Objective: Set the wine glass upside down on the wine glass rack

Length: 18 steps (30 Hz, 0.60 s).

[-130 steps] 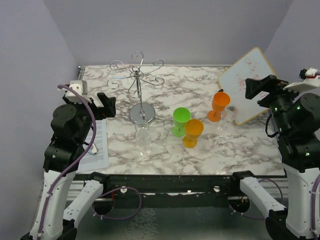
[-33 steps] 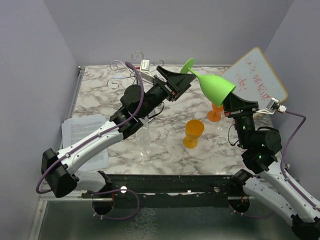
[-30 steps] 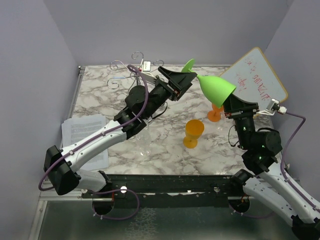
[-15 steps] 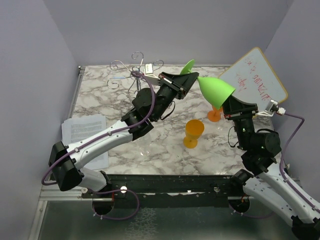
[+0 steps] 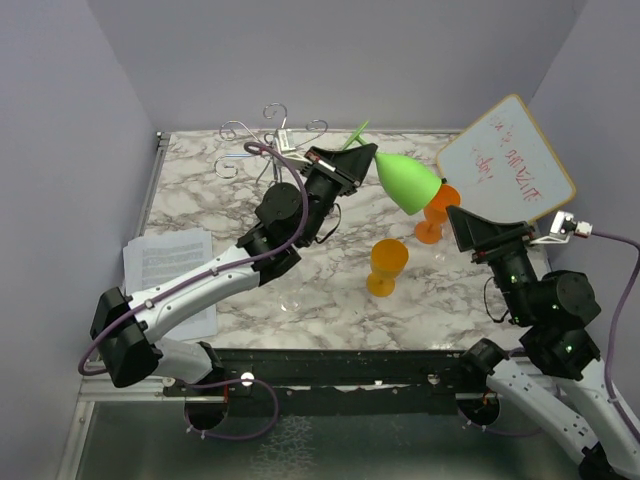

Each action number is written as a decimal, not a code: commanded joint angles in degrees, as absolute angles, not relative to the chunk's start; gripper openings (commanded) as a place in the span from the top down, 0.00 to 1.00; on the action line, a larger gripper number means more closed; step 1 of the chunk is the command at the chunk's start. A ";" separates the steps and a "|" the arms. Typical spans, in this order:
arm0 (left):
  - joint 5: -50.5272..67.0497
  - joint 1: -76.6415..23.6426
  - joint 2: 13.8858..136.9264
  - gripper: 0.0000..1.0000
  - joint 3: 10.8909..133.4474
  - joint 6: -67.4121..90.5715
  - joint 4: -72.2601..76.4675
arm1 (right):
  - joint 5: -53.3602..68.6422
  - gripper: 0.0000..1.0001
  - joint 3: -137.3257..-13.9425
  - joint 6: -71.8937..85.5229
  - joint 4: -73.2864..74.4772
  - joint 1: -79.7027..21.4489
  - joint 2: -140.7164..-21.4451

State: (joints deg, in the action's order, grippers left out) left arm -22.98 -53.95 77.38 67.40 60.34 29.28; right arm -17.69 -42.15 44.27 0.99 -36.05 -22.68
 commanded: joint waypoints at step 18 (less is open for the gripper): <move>11.19 -53.81 70.52 1.00 63.72 4.29 33.31 | 12.99 0.14 -71.34 34.90 22.04 -36.43 -40.16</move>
State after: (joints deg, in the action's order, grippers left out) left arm 1.98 -53.84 71.26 65.25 13.74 32.12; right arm 1.39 -68.42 33.61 21.10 -36.05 -35.20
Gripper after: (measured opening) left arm 0.028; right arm 0.864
